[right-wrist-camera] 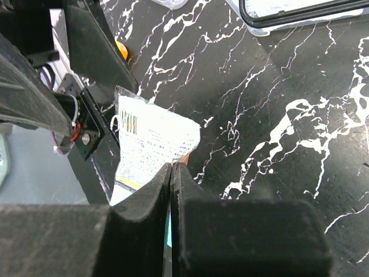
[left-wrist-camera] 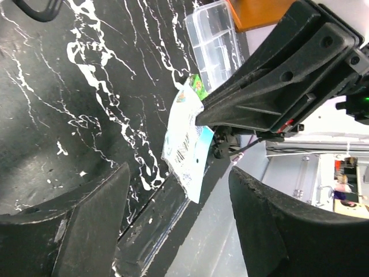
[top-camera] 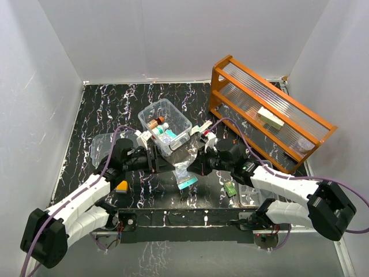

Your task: Organize the medicine kit

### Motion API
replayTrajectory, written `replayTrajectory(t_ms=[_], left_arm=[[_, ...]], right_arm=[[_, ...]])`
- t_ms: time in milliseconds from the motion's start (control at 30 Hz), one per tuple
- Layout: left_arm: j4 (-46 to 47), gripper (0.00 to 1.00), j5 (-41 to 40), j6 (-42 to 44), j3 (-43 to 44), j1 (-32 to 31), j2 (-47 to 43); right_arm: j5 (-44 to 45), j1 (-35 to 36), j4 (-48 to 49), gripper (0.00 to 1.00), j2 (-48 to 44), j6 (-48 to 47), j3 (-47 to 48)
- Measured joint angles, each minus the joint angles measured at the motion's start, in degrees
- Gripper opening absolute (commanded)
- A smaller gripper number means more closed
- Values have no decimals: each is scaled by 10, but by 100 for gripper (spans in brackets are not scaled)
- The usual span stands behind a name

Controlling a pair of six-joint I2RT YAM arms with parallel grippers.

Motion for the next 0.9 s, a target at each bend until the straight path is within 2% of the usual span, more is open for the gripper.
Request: replayTrajectory(t_ms=[133, 233, 567, 833, 900], left_arm=[[56, 54, 10, -39, -26, 0, -7], [90, 41, 9, -64, -44, 0, -12], [159, 30, -29, -94, -49, 0, -26], [162, 30, -51, -94, -50, 0, -21], [157, 24, -54, -92, -50, 0, -17]], right_arm=[[9, 0, 29, 0, -1, 40, 0], [21, 0, 59, 0, 2, 77, 0], [37, 8, 73, 0, 52, 134, 35], [37, 8, 77, 0, 52, 152, 35], [37, 8, 78, 0, 52, 155, 35]])
